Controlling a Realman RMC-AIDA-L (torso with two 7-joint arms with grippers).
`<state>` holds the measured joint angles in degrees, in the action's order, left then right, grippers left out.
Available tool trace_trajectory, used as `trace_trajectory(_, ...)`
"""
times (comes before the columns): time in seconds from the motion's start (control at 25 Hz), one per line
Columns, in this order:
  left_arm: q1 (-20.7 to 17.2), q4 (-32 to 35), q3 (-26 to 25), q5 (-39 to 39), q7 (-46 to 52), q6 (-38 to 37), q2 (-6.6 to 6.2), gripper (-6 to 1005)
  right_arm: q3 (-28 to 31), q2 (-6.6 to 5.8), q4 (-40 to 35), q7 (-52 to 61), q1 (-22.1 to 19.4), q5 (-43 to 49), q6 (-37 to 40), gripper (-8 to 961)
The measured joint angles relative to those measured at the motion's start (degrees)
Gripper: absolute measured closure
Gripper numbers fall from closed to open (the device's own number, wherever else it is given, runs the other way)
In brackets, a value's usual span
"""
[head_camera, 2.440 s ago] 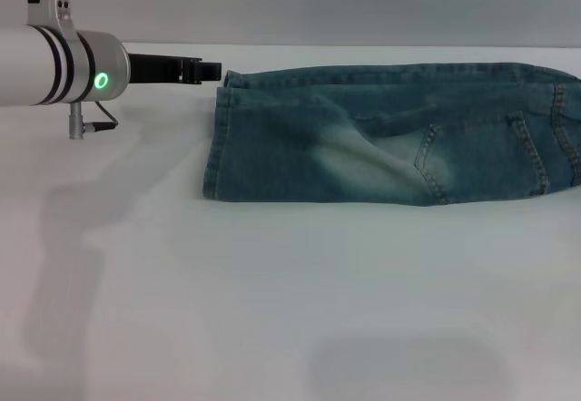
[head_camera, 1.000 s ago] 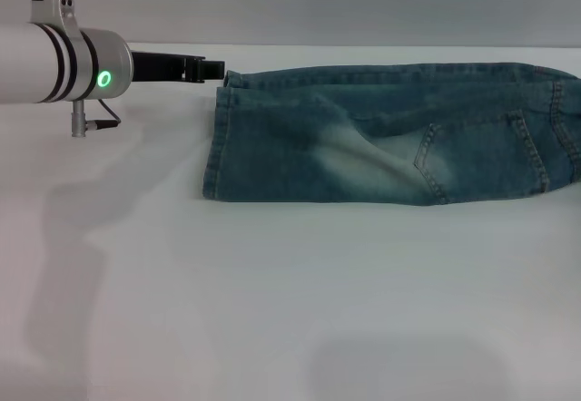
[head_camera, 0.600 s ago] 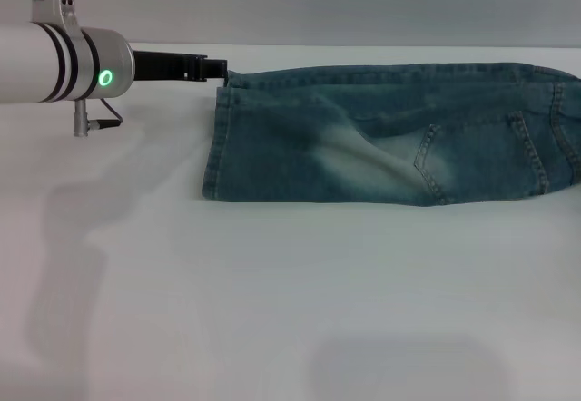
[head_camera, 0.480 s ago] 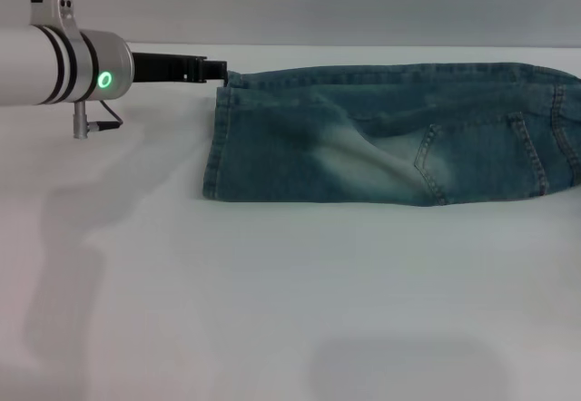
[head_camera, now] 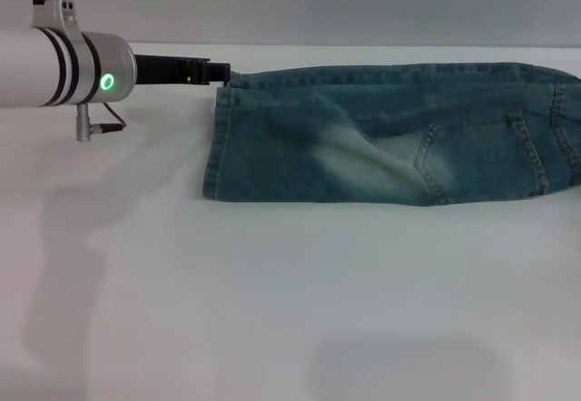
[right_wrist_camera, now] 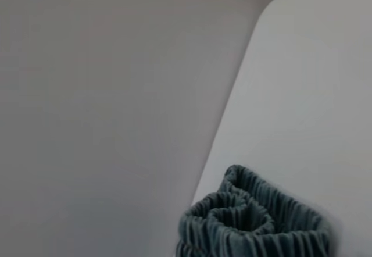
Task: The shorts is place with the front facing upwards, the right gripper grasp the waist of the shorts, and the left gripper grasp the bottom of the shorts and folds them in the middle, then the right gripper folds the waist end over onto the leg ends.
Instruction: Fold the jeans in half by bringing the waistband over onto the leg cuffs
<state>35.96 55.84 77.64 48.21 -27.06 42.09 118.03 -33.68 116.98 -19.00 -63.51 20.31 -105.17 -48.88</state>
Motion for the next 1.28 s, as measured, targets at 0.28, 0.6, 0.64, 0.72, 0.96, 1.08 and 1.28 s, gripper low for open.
trace_trajectory(0.28, -0.5, 0.0, 0.0, 0.6, 0.0, 0.1, -0.01, 391, 0.8, 0.01, -0.1, -0.2, -0.7, -0.1, 1.1, 338)
trace_trajectory(0.6, -0.4, -0.1, 0.2, 0.7, 0.0, 0.1, 0.05, 392, 0.9, -0.78, -0.2, -0.4, -0.1, -0.1, 2.7, 339)
trace_trajectory(0.64, -0.5, -0.1, 0.2, 0.7, 0.0, 0.1, 0.07, 392, 0.9, -0.78, -0.2, -0.4, -0.1, -0.1, 2.7, 339)
trace_trajectory(0.72, -0.5, -0.1, 0.3, 1.0, 0.0, 0.1, 0.08, 392, 0.9, -0.81, -0.2, -0.4, 0.1, -0.1, 2.9, 339)
trace_trajectory(0.96, -0.6, -0.2, 0.3, 3.5, -1.7, 0.1, 0.05, 391, 0.7, -0.81, -0.2, -0.4, 0.6, -0.1, 2.6, 338)
trace_trajectory(1.08, -0.7, -0.2, 0.3, 4.2, -2.4, -0.1, 0.06, 391, 0.3, -0.56, -1.3, -0.3, 0.8, 0.0, 2.1, 339)
trace_trajectory(1.28, -0.7, -0.1, 0.2, 4.5, -2.7, -0.2, 0.11, 391, 0.3, -0.28, -2.1, -0.1, 1.0, 0.2, 2.4, 338)
